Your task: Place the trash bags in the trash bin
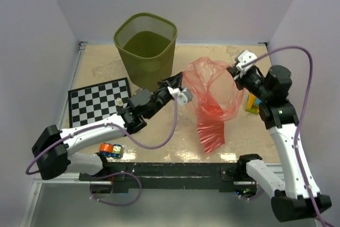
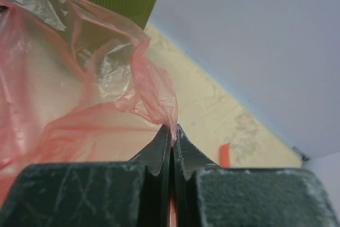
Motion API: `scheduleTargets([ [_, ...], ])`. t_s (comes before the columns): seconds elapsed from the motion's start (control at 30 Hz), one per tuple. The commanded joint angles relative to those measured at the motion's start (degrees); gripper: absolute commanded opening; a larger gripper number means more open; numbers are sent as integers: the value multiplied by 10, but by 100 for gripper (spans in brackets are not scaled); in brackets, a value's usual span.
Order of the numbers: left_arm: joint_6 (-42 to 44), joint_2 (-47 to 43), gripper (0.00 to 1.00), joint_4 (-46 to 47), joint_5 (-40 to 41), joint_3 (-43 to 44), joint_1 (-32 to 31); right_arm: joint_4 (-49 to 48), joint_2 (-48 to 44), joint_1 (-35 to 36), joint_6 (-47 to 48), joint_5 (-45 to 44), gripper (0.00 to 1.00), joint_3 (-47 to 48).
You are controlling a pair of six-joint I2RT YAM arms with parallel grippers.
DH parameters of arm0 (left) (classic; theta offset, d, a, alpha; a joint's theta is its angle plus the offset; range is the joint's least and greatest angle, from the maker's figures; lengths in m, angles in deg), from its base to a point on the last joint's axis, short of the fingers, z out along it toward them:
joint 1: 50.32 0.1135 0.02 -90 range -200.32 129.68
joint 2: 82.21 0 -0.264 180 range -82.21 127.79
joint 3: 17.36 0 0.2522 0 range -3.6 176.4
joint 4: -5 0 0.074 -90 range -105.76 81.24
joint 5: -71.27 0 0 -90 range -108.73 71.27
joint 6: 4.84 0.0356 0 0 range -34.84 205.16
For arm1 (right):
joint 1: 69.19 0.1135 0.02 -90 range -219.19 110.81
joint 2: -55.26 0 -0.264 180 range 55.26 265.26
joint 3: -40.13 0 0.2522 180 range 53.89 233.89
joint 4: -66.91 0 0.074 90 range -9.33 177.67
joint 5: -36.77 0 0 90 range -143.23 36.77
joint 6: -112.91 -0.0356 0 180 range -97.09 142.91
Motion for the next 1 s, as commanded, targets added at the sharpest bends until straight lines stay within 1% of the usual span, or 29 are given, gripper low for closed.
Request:
scheduleTargets([
  [0.0, -132, 64, 0, -114, 68, 98, 27, -42, 55, -1, -64, -60, 0, -24],
  [0.1, -174, 128, 0, -157, 58, 172, 56, -107, 120, 0, -90, -131, 0, -25],
  [0.17, -159, 171, 0, -142, 46, 215, 78, -130, 188, 0, -93, -180, 0, 16],
  [0.23, -123, 223, 0, -106, 44, 289, 95, -145, 260, -1, -92, -211, 0, 102],
  [0.33, -53, 293, 0, -42, 49, 423, 115, -171, 348, -2, -97, -220, 0, 283],
  [0.37, -16, 317, 0, -4, 51, 463, 119, -177, 371, -2, -101, -213, 0, 352],
  [0.4, 19, 348, 0, 56, 50, 506, 121, -195, 391, -2, -108, -204, 0, 438],
  [0.43, 61, 370, 0, 118, 42, 548, 121, -219, 400, -2, -113, -201, 0, 486],
  [0.47, 96, 399, 0, 161, 29, 608, 122, -248, 403, -2, -121, -190, 0, 528],
  [0.5, 125, 431, 0, 197, 15, 678, 122, -307, 399, -2, -127, -180, 0, 554],
  [0.53, 140, 460, 0, 228, -6, 744, 121, -372, 387, -1, -136, -167, 0, 554],
  [0.6, 153, 522, 0, 279, -66, 882, 121, -508, 347, 0, -140, -147, 0, 507],
  [0.63, 158, 549, 0, 293, -120, 938, 122, -563, 324, 1, -135, -145, 0, 468],
  [0.67, 164, 561, 0, 309, -169, 961, 122, -613, 308, 2, -123, -148, 0, 428],
  [0.7, 180, 561, 0, 338, -221, 938, 122, -644, 291, 3, -99, -154, 0, 389],
  [0.73, 201, 549, 0, 363, -258, 887, 121, -663, 270, 3, -62, -161, 0, 335],
  [0.77, 218, 538, 0, 393, -283, 818, 119, -671, 257, 3, -27, -174, 0, 275],
  [0.8, 238, 524, 0, 433, -284, 742, 117, -649, 248, 4, 14, -201, 0, 200],
  [0.83, 238, 504, 0, 487, -259, 621, 114, -562, 246, 4, 62, -214, 0, 134],
  [0.87, 237, 470, 0, 528, -227, 477, 108, -431, 250, 5, 114, -208, 0, 93],
  [0.9, 273, 394, 0, 510, -246, 268, 103, -253, 244, 5, 167, -181, 0, 60],
  [0.93, 305, 308, 0, 471, -343, 68, 114, -120, 214, 1, 190, -142, 0, 22],
  [0.97, 296, 212, 0, 457, -438, -66, 128, -36, 150, -6, 231, -88, 0, -33],
])
